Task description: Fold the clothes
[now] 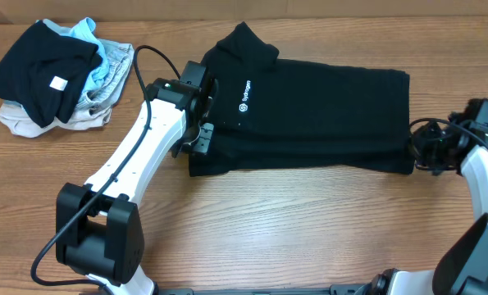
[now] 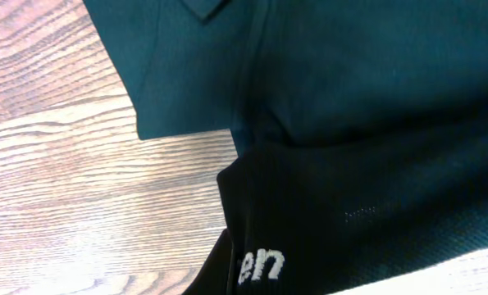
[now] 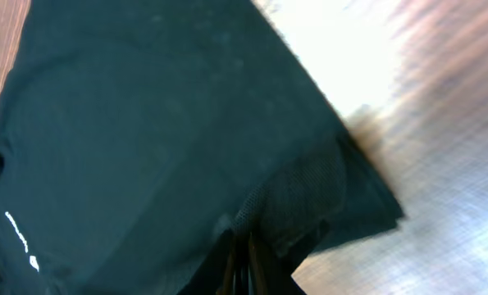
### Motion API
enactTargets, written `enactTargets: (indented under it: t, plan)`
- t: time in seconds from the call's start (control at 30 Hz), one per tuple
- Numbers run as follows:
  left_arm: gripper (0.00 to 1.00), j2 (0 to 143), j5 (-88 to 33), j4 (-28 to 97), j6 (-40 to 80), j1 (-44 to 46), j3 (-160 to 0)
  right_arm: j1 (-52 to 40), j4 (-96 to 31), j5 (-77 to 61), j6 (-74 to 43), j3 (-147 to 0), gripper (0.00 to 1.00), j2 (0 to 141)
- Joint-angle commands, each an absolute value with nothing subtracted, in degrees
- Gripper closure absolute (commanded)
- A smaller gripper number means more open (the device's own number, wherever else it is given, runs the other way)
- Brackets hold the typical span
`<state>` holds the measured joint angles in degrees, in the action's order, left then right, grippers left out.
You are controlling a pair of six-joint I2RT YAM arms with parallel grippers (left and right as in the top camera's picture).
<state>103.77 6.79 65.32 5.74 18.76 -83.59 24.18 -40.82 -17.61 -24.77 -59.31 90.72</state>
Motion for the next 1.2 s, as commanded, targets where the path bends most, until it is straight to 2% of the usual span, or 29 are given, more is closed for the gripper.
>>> enactTargets:
  t: [0.0, 0.3, 0.67, 0.73, 0.77, 0.8, 0.87, 0.9, 0.97, 1.17]
  plan:
    - [0.96, 104.14, 8.91, 64.66, 5.13, 19.16, -83.05, 22.48, -38.57, -16.53, -24.40, -59.86, 0.92, 92.18]
    - [0.95, 104.14, 11.33, 58.19, 5.13, 19.14, -81.69, 22.24, -34.57, -15.49, -24.08, -59.86, 0.92, 93.80]
    - [0.82, 104.16, 12.43, 53.04, 5.34, 19.14, -81.69, 22.13, -31.42, -15.51, -23.94, -59.86, 0.91, 94.00]
    - [0.74, 104.16, 12.43, 53.28, 5.32, 19.14, -81.69, 22.13, -32.32, -15.49, -23.94, -59.86, 0.82, 94.02]
    - [0.72, 104.16, 12.45, 53.47, 5.32, 19.14, -81.69, 22.13, -32.95, -15.46, -23.94, -59.86, 0.69, 94.02]
    - [0.68, 104.16, 12.45, 53.71, 5.32, 19.14, -81.69, 22.13, -33.80, -15.22, -23.94, -59.86, 0.64, 94.19]
    - [0.50, 104.16, 12.43, 54.06, 5.32, 19.14, -81.69, 22.13, -35.40, -15.03, -23.97, -59.86, 0.48, 94.74]
    - [0.47, 104.16, 12.45, 54.22, 5.32, 19.14, -81.69, 22.13, -36.01, -15.03, -23.97, -59.86, 0.45, 95.29]
    - [0.45, 104.16, 12.38, 54.54, 5.32, 19.14, -81.67, 22.13, -36.80, -14.17, -23.99, -59.86, 0.42, 96.90]
    - [0.50, 104.16, 7.55, 56.58, 5.17, 19.16, -81.45, 22.13, -35.75, -11.64, -24.01, -59.86, 0.40, 103.92]
